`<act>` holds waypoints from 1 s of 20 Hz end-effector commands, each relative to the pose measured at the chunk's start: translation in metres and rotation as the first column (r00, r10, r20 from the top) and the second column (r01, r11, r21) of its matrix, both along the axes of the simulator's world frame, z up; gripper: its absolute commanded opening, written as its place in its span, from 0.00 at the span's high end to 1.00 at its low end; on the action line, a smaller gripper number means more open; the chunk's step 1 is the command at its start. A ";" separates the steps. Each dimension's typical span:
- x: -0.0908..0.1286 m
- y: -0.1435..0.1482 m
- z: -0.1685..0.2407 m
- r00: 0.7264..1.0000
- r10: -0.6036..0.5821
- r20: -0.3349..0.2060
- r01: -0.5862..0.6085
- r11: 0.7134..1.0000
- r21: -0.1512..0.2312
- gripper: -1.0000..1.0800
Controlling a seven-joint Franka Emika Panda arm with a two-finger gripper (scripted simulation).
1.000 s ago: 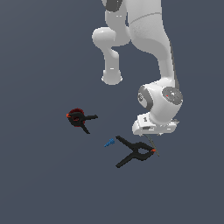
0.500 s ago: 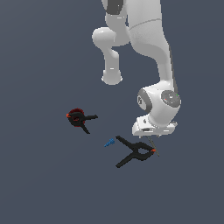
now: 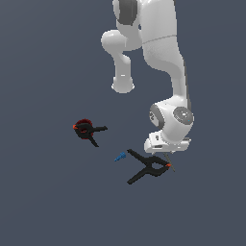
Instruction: Pick up a designated object from a clutter of objects.
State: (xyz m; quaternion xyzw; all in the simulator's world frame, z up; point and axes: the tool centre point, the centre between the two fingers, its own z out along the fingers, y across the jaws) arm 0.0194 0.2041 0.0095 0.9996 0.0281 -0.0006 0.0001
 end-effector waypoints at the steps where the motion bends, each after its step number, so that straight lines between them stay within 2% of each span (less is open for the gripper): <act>1: 0.001 0.000 -0.002 1.000 -0.001 0.001 0.001 1.000 0.000 1.00; 13: 0.000 0.000 0.001 1.000 0.000 0.001 0.000 1.000 0.000 1.00; 20: -0.004 -0.014 0.015 1.000 0.000 0.001 0.000 1.000 0.000 1.00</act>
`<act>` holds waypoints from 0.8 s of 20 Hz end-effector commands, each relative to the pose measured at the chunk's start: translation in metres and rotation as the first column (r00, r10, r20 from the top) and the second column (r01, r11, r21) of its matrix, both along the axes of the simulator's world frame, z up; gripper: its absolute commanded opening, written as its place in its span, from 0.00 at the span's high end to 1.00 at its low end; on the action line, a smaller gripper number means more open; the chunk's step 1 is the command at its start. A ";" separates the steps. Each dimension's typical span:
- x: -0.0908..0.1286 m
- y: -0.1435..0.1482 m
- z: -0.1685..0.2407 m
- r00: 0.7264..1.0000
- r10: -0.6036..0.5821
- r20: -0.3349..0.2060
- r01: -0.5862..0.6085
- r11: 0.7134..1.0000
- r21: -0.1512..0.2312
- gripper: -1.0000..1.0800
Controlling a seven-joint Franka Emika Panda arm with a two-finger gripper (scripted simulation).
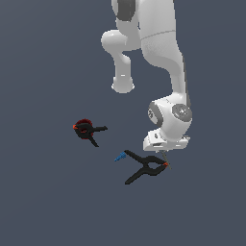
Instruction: Pick up a designated object from a clutter of objects.
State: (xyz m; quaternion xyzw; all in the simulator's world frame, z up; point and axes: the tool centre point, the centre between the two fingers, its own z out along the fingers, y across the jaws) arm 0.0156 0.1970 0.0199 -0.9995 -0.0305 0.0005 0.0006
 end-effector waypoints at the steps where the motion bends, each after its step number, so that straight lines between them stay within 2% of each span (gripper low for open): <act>1: -0.001 -0.010 0.008 1.000 -0.005 0.001 0.005 1.000 -0.001 1.00; 8: -0.011 -0.044 0.043 1.000 -0.004 0.001 0.005 1.000 -0.002 1.00; 16: -0.027 -0.101 0.104 1.000 -0.004 0.001 0.005 1.000 -0.002 1.00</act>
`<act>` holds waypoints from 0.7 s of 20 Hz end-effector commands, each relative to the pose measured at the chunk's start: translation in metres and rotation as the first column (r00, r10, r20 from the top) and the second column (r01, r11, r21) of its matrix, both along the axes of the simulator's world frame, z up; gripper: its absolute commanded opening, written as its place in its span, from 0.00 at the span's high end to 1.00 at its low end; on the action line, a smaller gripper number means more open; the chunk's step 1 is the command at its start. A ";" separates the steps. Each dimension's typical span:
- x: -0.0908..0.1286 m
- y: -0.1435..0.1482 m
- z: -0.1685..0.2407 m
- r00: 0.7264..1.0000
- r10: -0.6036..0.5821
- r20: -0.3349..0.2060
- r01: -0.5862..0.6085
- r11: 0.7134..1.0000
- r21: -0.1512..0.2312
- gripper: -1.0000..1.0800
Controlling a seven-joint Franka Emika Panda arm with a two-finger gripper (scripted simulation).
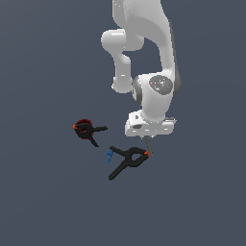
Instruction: Pick up a designated object from a clutter of objects.
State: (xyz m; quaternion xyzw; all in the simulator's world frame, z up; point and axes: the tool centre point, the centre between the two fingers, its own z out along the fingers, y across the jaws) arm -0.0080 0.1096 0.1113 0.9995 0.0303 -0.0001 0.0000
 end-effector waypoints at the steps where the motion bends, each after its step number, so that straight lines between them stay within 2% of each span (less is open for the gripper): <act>1: -0.005 -0.021 0.020 1.000 -0.004 0.000 0.004 1.000 0.000 1.00; 14: -0.034 -0.129 0.136 1.000 -0.004 0.000 0.004 1.000 0.005 1.00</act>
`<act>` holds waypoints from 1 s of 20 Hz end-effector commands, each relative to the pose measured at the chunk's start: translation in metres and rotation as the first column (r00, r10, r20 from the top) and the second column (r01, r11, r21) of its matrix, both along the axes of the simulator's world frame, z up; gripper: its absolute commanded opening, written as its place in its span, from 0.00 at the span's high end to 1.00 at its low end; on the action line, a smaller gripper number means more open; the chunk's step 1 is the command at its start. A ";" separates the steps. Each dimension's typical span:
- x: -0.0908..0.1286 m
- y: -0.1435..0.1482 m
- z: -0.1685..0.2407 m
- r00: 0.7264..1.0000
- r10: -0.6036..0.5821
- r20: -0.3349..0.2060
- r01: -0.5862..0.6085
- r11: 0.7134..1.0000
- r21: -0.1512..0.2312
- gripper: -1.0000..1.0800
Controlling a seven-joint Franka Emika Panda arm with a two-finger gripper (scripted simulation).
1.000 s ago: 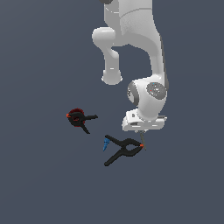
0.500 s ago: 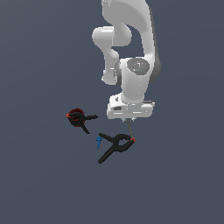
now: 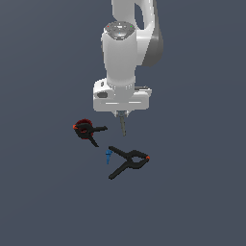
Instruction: Pick up a designated object from a clutter of objects.
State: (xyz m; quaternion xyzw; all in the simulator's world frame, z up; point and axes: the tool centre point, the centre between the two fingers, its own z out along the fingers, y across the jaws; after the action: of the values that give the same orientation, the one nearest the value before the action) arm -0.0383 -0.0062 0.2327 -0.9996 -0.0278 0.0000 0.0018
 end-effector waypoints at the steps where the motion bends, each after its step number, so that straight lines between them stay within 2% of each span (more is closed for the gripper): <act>1: -0.006 -0.021 0.024 1.000 0.001 0.000 -0.001 1.000 0.001 1.00; 13: -0.030 -0.123 0.132 1.000 -0.001 0.000 0.001 1.000 0.000 1.00; 20: -0.038 -0.167 0.179 1.000 -0.001 0.000 0.001 1.000 -0.002 1.00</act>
State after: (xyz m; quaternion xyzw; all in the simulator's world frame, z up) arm -0.0751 -0.1654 0.4030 -0.9996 -0.0266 -0.0003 0.0010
